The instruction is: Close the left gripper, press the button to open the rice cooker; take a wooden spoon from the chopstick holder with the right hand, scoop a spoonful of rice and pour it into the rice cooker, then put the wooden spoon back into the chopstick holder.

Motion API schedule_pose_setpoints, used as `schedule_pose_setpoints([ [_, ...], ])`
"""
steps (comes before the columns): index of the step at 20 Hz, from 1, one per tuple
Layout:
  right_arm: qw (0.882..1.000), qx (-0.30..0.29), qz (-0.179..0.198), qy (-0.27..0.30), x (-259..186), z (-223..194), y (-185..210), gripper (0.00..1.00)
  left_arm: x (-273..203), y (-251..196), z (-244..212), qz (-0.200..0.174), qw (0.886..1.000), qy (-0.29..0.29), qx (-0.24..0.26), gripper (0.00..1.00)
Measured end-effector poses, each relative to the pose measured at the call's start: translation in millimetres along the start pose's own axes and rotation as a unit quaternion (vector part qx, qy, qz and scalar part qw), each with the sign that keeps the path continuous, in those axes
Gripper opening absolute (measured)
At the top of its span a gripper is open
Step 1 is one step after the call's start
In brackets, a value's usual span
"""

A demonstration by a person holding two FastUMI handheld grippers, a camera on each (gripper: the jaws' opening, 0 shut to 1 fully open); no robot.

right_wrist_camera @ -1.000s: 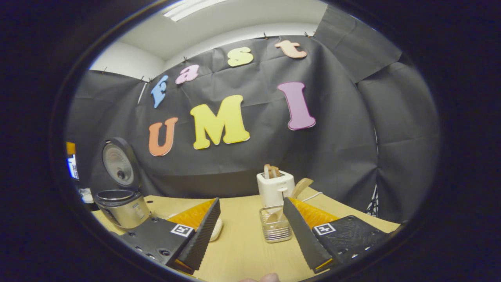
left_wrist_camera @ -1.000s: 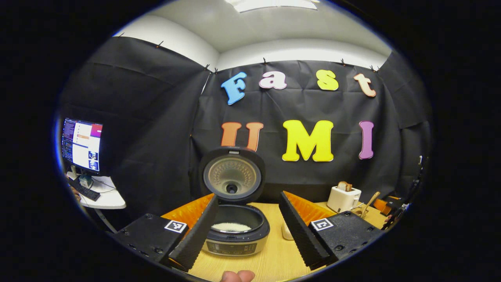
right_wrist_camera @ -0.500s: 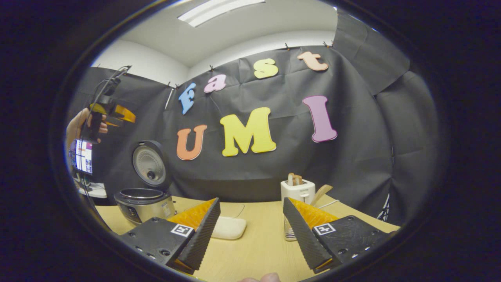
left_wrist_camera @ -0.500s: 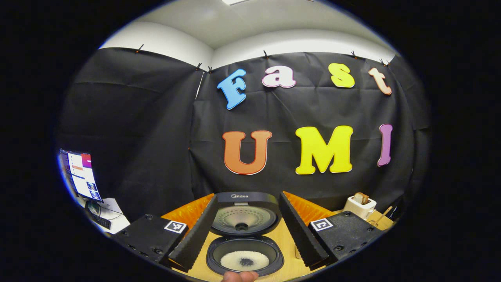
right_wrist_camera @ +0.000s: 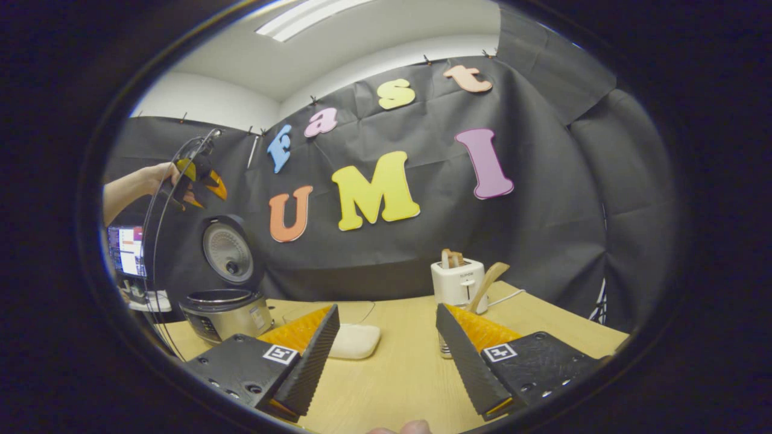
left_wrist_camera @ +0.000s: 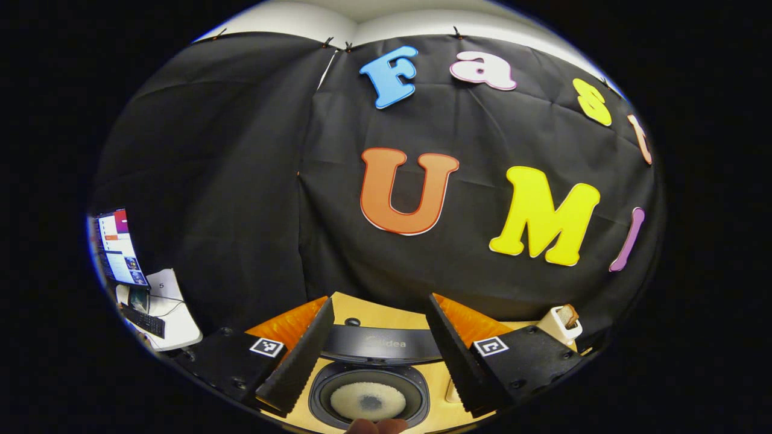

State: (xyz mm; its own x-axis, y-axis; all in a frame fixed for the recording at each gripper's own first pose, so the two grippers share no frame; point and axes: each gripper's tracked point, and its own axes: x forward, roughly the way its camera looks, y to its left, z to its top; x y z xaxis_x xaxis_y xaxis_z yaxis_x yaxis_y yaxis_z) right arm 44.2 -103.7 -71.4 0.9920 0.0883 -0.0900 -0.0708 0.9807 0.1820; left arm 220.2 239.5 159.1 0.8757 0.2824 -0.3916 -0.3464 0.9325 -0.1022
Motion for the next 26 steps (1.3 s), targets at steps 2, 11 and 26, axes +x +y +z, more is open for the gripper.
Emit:
schedule_pose_setpoints([
  [2,1.000,-0.006,-0.005,-0.008,0,2,-2,0.91,10,2,-1,0.004,1.000,0.007,0.002,0.98],
  [11,1.000,-0.013,0.009,0.000,-4,-6,17,0.95,24,-11,-17,0.006,0.999,0.029,0.046,0.98],
  [26,0.999,-0.029,0.011,-0.010,-25,5,38,0.91,-7,-13,-47,-0.014,0.997,0.007,0.075,0.98],
])
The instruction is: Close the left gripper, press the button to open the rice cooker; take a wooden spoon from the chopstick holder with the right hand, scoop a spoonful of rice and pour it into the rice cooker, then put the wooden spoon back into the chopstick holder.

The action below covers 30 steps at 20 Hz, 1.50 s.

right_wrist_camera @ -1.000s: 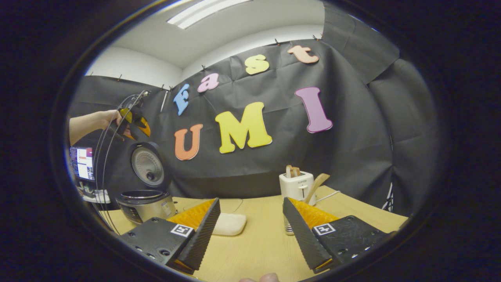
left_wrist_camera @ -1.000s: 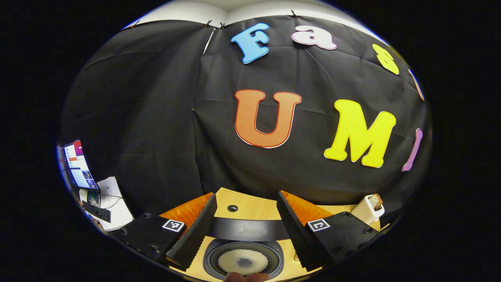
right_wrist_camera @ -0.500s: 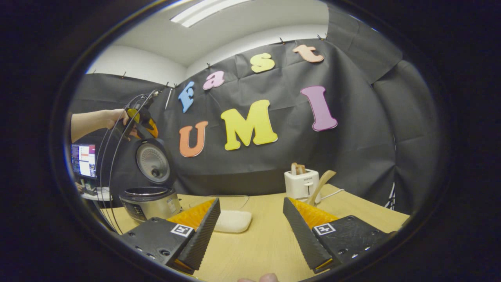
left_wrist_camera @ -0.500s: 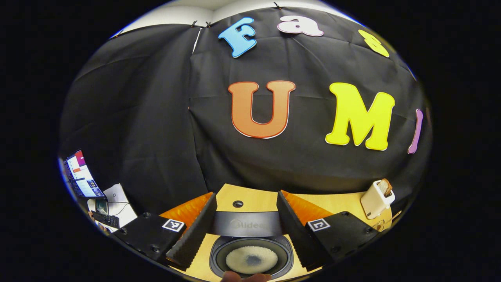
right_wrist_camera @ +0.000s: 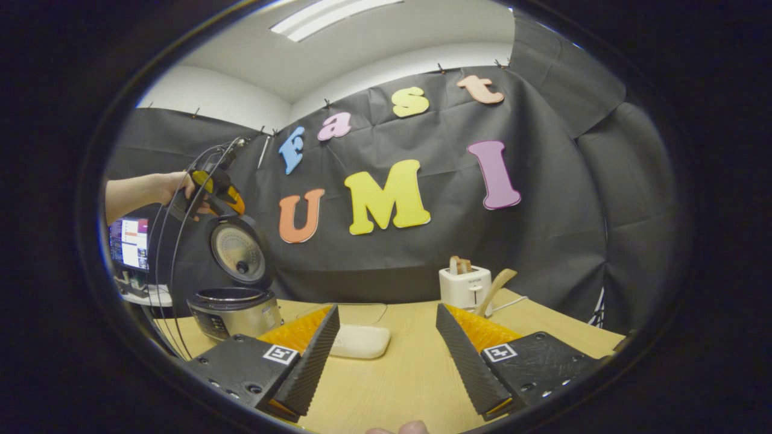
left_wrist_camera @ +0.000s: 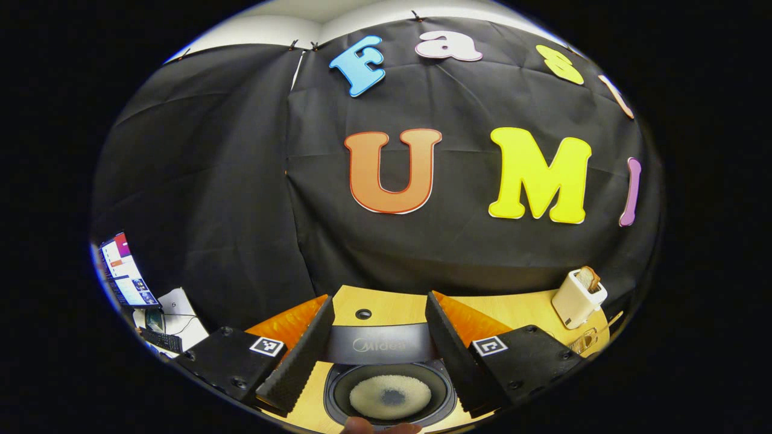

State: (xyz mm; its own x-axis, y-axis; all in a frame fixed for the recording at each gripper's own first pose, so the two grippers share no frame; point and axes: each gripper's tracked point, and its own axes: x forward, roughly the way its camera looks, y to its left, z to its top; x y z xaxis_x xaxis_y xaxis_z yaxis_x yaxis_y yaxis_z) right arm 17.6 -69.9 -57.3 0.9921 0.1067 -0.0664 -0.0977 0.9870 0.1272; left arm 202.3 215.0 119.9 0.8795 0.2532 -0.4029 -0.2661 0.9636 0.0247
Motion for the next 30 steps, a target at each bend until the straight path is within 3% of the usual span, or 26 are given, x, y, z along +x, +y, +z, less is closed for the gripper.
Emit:
schedule_pose_setpoints([
  [2,1.000,-0.001,0.003,-0.001,-5,3,8,0.91,-11,-2,-11,-0.009,1.000,0.001,-0.005,0.98],
  [3,1.000,-0.003,0.004,-0.002,-8,5,10,0.95,-17,-4,-17,-0.013,1.000,0.001,-0.004,0.97],
  [5,1.000,-0.006,0.006,-0.006,-12,9,17,0.91,-29,-5,-31,-0.021,1.000,0.003,0.000,0.98],
  [7,1.000,-0.009,0.010,-0.008,-18,12,23,0.95,-42,-8,-50,-0.028,1.000,0.005,-0.008,0.96],
  [11,1.000,-0.016,0.015,-0.011,-26,15,36,0.95,-63,-14,-92,-0.037,0.999,0.005,-0.004,0.96],
  [17,0.999,-0.031,0.019,-0.012,-36,15,49,0.95,-66,-19,-160,-0.026,1.000,-0.006,-0.008,0.96],
  [30,1.000,-0.020,0.015,0.010,-30,-6,49,0.95,-58,-23,-190,-0.016,0.998,-0.053,-0.014,0.96],
])
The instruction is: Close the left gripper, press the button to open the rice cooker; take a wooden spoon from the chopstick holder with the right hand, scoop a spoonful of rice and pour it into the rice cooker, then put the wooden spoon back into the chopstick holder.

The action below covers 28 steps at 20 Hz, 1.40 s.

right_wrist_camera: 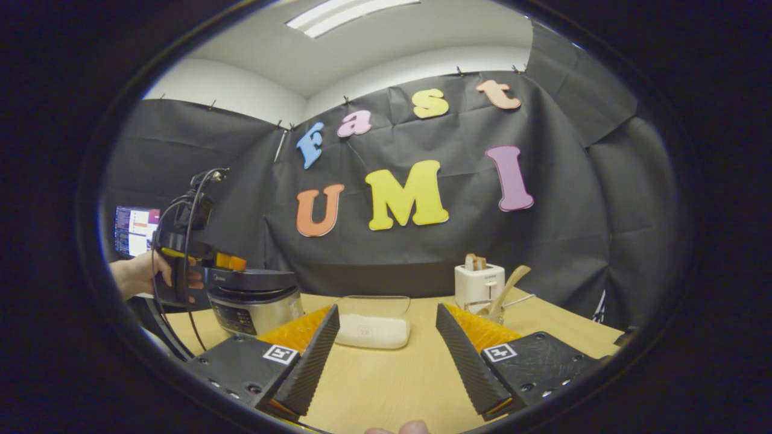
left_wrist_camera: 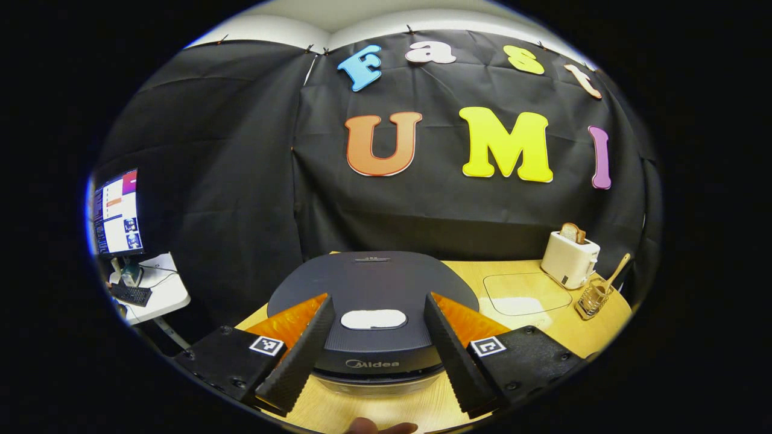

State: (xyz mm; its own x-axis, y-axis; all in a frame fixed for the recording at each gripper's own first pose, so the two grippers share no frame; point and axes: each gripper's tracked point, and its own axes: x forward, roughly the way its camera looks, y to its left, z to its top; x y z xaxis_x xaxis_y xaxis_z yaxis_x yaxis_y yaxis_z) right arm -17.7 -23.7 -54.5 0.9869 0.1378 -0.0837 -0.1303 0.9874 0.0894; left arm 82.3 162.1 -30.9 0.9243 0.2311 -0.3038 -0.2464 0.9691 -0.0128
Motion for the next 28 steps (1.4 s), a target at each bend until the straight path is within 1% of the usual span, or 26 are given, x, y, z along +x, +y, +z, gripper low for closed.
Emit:
schedule_pose_setpoints([
  [3,1.000,0.003,0.002,0.003,4,-4,-1,0.95,1,1,-6,0.008,1.000,-0.003,0.004,0.96],
  [6,1.000,0.007,-0.005,0.011,7,-14,-9,0.95,2,0,-20,0.017,1.000,0.013,-0.001,0.96],
  [7,1.000,0.012,-0.005,0.016,9,-18,-11,0.95,2,0,-15,0.018,1.000,0.000,0.007,0.96],
  [8,1.000,0.018,-0.005,0.020,9,-21,-14,0.95,4,1,-18,0.021,1.000,0.005,0.007,0.96],
  [10,0.999,0.031,-0.006,0.032,10,-31,-21,0.95,2,0,-19,0.021,1.000,-0.006,-0.004,0.97],
  [11,0.998,0.039,-0.008,0.039,11,-35,-25,0.95,2,0,-20,0.021,1.000,-0.007,0.001,0.96],
  [12,0.998,0.048,-0.010,0.043,12,-39,-29,1.00,2,-1,-19,0.019,1.000,-0.016,0.014,0.98],
  [13,0.997,0.056,-0.013,0.046,12,-40,-33,0.95,4,-1,-23,0.018,0.999,-0.015,0.024,0.97],
  [14,0.997,0.063,-0.014,0.048,12,-43,-35,0.91,1,0,-29,0.018,0.999,-0.016,0.023,0.96],
  [15,0.996,0.068,-0.016,0.049,13,-44,-37,0.91,3,-2,-23,0.015,0.999,-0.043,0.029,0.96],
  [16,0.996,0.072,-0.017,0.050,14,-45,-38,0.91,3,-1,-24,0.014,0.998,-0.048,0.035,0.96],
  [17,0.996,0.074,-0.015,0.052,15,-46,-37,0.95,3,0,-22,0.011,0.998,-0.057,0.029,0.96],
  [18,0.996,0.073,-0.014,0.054,16,-47,-36,0.95,3,-1,-26,0.010,0.999,-0.047,0.024,0.95],
  [19,0.996,0.068,-0.013,0.054,16,-45,-36,0.95,2,0,-24,0.008,0.998,-0.050,0.022,0.95],
  [22,0.998,0.050,-0.018,0.034,13,-31,-39,0.95,2,1,-21,0.009,0.999,-0.044,0.020,0.95],
  [23,0.998,0.046,-0.024,0.027,11,-27,-43,1.00,2,2,-22,0.012,0.999,-0.036,0.020,0.95],
  [24,0.998,0.045,-0.028,0.022,10,-25,-45,0.95,1,3,-21,0.014,0.999,-0.037,0.015,0.96],
  [25,0.998,0.046,-0.029,0.022,10,-24,-45,0.95,-1,3,-19,0.016,0.999,-0.035,0.003,0.96],
  [26,0.998,0.045,-0.030,0.022,10,-22,-44,0.91,-3,3,-17,0.018,0.999,-0.034,-0.011,0.96],
  [28,0.998,0.038,-0.034,0.020,9,-16,-45,0.91,-13,4,-10,0.022,0.998,-0.039,-0.038,0.96],
])
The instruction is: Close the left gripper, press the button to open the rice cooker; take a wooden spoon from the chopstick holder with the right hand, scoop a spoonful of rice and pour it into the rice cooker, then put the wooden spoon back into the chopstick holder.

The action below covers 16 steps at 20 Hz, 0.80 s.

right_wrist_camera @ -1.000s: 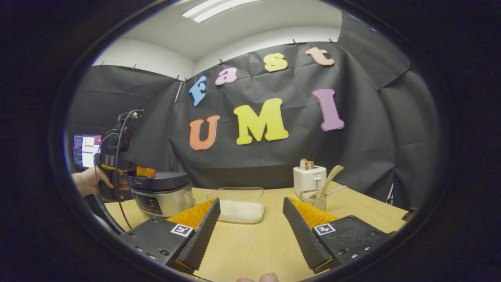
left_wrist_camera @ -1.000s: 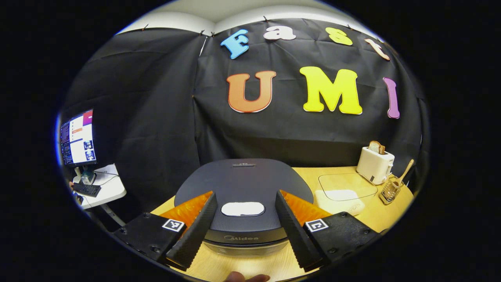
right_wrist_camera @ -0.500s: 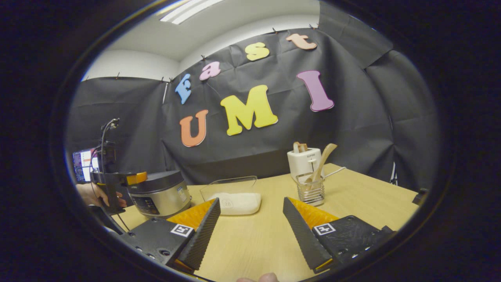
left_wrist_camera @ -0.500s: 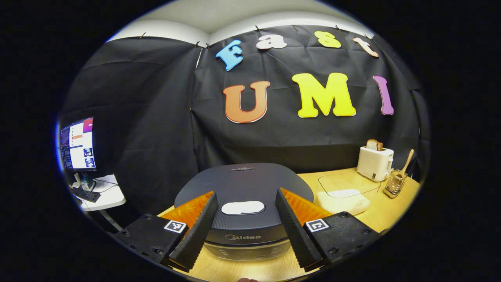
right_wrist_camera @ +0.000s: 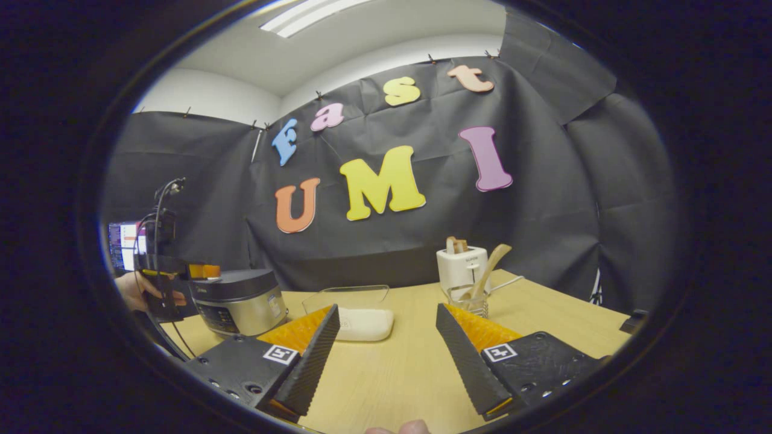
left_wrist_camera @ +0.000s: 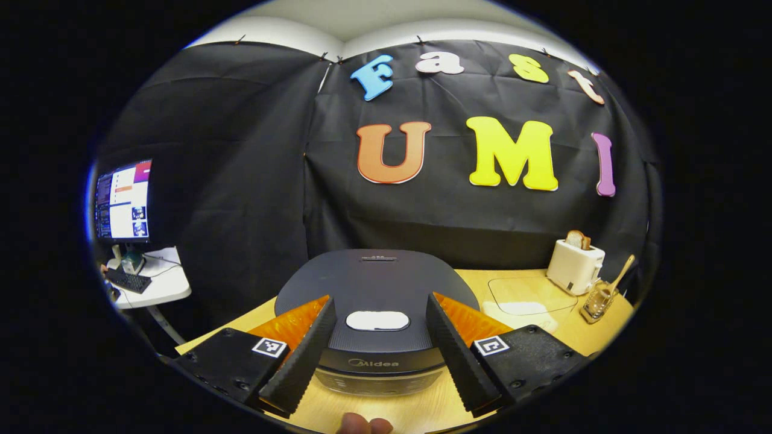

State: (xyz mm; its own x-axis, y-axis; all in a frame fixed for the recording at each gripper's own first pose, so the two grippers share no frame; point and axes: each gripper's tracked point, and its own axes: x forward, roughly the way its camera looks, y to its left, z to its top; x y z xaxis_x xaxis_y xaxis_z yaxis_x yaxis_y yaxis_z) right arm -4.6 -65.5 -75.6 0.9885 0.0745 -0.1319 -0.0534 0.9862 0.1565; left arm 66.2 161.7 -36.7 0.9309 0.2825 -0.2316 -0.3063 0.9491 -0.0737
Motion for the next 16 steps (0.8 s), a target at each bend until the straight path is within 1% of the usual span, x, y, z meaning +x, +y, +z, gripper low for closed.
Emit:
schedule_pose_setpoints([
  [1,1.000,-0.006,-0.001,-0.003,-1,4,2,0.91,-8,0,7,0.002,1.000,-0.009,-0.010,0.97],
  [2,1.000,-0.013,0.000,-0.007,-2,8,5,0.95,-15,-4,14,-0.007,1.000,-0.017,-0.013,0.96],
  [3,1.000,-0.020,0.000,-0.013,-3,14,8,0.95,-26,-12,17,-0.022,1.000,-0.019,-0.003,0.96],
  [4,0.999,-0.026,0.001,-0.019,-3,19,12,0.91,-35,-14,23,-0.023,0.999,-0.025,0.019,0.98],
  [5,0.999,-0.030,0.003,-0.025,-2,25,17,0.95,-43,-12,33,-0.018,0.998,-0.043,0.043,0.98],
  [7,0.999,-0.036,0.008,-0.033,-3,33,26,0.95,-64,-14,55,-0.010,0.994,-0.079,0.070,0.98],
  [8,0.998,-0.042,0.008,-0.037,-3,39,29,0.95,-76,-22,62,-0.016,0.993,-0.094,0.070,0.98],
  [9,0.998,-0.047,0.005,-0.041,-4,43,29,0.91,-87,-35,65,-0.028,0.992,-0.105,0.062,0.98],
  [10,0.998,-0.049,0.000,-0.047,-5,49,28,0.95,-97,-48,65,-0.042,0.992,-0.110,0.054,0.98],
  [12,0.997,-0.050,-0.004,-0.057,-9,60,29,0.95,-111,-66,60,-0.061,0.990,-0.113,0.052,0.98],
  [13,0.997,-0.054,-0.005,-0.061,-11,65,31,0.91,-118,-70,58,-0.063,0.989,-0.117,0.058,0.98],
  [14,0.996,-0.058,-0.006,-0.065,-14,68,32,0.95,-124,-72,58,-0.058,0.988,-0.123,0.066,0.98],
  [15,0.996,-0.060,-0.006,-0.068,-18,71,35,0.91,-129,-73,58,-0.054,0.987,-0.131,0.071,0.98],
  [16,0.996,-0.060,-0.004,-0.066,-19,70,38,0.95,-133,-78,55,-0.055,0.987,-0.134,0.070,0.98],
])
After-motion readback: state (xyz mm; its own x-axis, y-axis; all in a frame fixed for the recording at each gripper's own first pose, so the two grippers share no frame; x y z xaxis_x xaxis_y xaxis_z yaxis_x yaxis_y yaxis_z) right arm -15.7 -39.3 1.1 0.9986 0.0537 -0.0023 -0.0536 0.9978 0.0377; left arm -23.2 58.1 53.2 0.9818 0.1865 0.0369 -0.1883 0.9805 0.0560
